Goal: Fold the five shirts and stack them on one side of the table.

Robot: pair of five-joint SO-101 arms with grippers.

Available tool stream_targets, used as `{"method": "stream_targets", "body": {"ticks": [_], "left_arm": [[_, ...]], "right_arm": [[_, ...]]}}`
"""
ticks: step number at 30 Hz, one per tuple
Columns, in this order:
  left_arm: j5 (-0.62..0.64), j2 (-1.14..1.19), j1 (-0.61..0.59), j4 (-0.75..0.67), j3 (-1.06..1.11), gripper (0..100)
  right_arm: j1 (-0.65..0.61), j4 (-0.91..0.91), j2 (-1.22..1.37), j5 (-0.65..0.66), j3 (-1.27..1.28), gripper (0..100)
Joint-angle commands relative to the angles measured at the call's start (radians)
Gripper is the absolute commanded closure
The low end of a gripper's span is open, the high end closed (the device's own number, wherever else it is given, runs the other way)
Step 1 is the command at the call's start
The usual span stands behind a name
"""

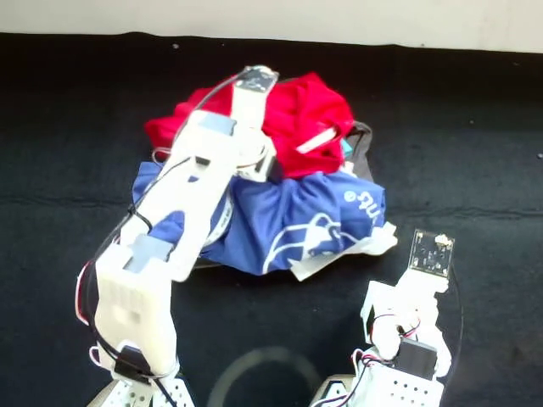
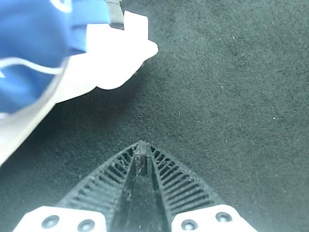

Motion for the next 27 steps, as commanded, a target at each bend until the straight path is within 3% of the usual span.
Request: {"method": "stream_targets", "body": {"ticks": [1, 5, 12, 20, 27], "left_arm": [[-0.005, -0.005, -0.104, 0.051, -0.097, 96], [-0.005, -0.007, -0.242, 0.135, -0.2, 99], [-0.006, -0.007, -0.624, 0.307, -0.466, 99], [-0.008, -0.004, -1.05, 0.322, -0.725, 99], [-0.008, 0.002, -1.227, 0.322, -0.769, 99]], "right_arm": [[-0.002, -0.018, 0.001, 0.008, 0.136, 99.1], [-0.002, -0.018, 0.001, 0.008, 0.136, 99.1], [-0.002, -0.018, 0.001, 0.008, 0.136, 99.1], [-0.002, -0.018, 0.001, 0.008, 0.136, 99.1], [-0.002, -0.018, 0.001, 0.008, 0.136, 99.1]]}}
